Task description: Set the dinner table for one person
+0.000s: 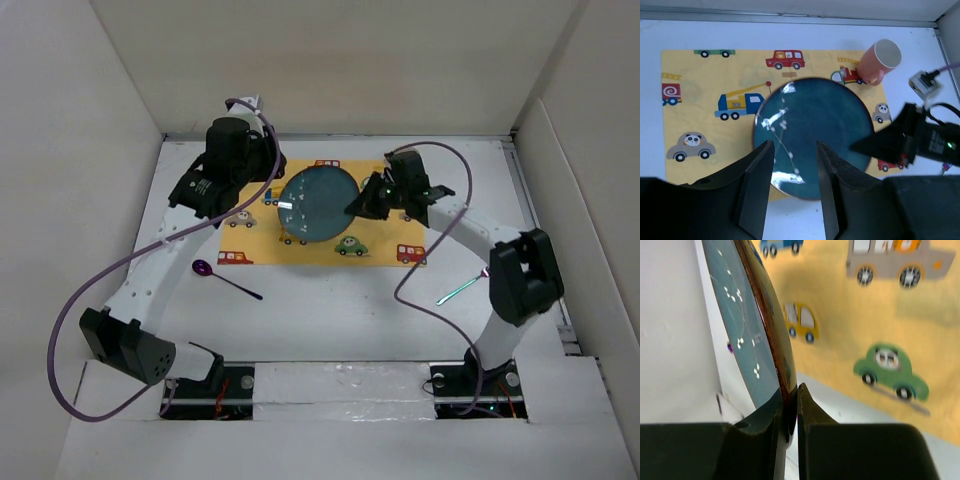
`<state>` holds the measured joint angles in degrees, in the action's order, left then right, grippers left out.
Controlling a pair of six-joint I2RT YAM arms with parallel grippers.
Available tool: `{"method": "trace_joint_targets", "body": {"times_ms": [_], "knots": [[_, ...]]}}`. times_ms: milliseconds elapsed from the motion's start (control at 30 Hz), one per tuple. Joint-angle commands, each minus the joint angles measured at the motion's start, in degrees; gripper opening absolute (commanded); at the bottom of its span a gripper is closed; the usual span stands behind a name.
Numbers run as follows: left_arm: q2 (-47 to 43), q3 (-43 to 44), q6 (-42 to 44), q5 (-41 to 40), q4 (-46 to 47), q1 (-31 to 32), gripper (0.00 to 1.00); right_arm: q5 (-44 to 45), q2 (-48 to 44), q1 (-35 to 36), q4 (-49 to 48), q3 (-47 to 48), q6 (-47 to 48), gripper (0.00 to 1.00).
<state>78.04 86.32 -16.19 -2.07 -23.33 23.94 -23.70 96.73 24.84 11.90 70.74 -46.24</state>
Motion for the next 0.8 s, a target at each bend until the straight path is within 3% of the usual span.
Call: {"method": "trace_joint_targets", "body": {"times_ms": [0,200,267,467,600,700,767], "knots": [[-1.48,-2.02,-0.51,3.8,1.88,0.14,0.36,0.76,5.81,0.38,-10.57,9.21,-9.11,0.0],[-3.68,-6.69,-1.74,6.02,4.08,0.14,0.37,-0.63,15.06,1.53,-11.37,18.11,-14.57,0.0],[-4.03,-7.83,-1.74,6.11,4.35,0.14,0.37,-0.29,17.43,2.14,-14.59,18.29,-17.03,0.0],[-4.47,-9.5,-2.01,6.72,4.35,0.14,0.37,0.84,20.17,2.14,-12.17,16.72,-18.01,0.02],[-4.65,-11.0,-2.18,6.81,4.61,0.14,0.37,2.52,19.73,2.67,-8.39,13.73,-16.69,0.35],[-4.56,-11.62,-2.18,6.72,4.79,0.14,0.37,4.1,18.33,2.67,-6.02,12.23,-15.11,0.5],[-4.48,-11.7,-2.18,6.72,4.7,0.14,0.37,4.89,17.36,2.67,-4.36,11.97,-13.36,0.55]]}}
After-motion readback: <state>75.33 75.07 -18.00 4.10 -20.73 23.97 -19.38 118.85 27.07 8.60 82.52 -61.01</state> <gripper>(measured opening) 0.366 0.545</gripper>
